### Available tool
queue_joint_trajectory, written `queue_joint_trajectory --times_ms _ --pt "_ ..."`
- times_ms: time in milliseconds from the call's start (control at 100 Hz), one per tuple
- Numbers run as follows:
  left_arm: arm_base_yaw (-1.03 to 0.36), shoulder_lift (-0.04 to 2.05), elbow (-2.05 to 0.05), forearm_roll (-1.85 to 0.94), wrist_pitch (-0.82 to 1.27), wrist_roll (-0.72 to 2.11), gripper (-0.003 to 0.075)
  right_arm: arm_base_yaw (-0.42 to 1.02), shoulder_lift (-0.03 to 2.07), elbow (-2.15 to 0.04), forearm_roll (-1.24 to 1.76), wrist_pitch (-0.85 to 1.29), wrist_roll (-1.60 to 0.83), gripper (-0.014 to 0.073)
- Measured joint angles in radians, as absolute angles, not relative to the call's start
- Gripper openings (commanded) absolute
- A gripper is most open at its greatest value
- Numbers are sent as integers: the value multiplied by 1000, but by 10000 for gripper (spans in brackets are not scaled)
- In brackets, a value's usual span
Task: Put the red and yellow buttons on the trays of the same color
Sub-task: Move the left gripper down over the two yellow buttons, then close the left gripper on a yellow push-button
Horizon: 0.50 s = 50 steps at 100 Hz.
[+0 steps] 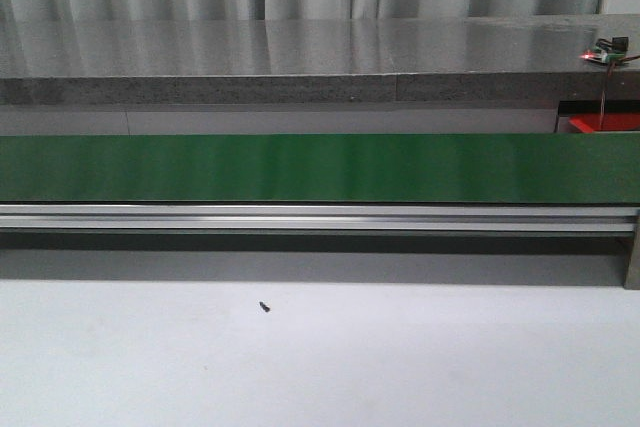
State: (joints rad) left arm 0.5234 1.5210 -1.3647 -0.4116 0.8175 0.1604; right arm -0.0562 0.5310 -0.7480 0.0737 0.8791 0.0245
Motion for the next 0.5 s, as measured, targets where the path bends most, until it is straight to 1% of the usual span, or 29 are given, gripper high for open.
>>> queue_joint_trajectory --times_ms 120,340,500 --pt "523 1641 -1457 -412 824 113 544 -56 531 -748 74 881 25 -67" --pt "523 1872 -1651 -355 910 -8 544 -56 531 -748 74 881 25 -67" --pt "523 1993 -1765 -308 933 -111 534 -56 531 -748 74 883 25 -67"
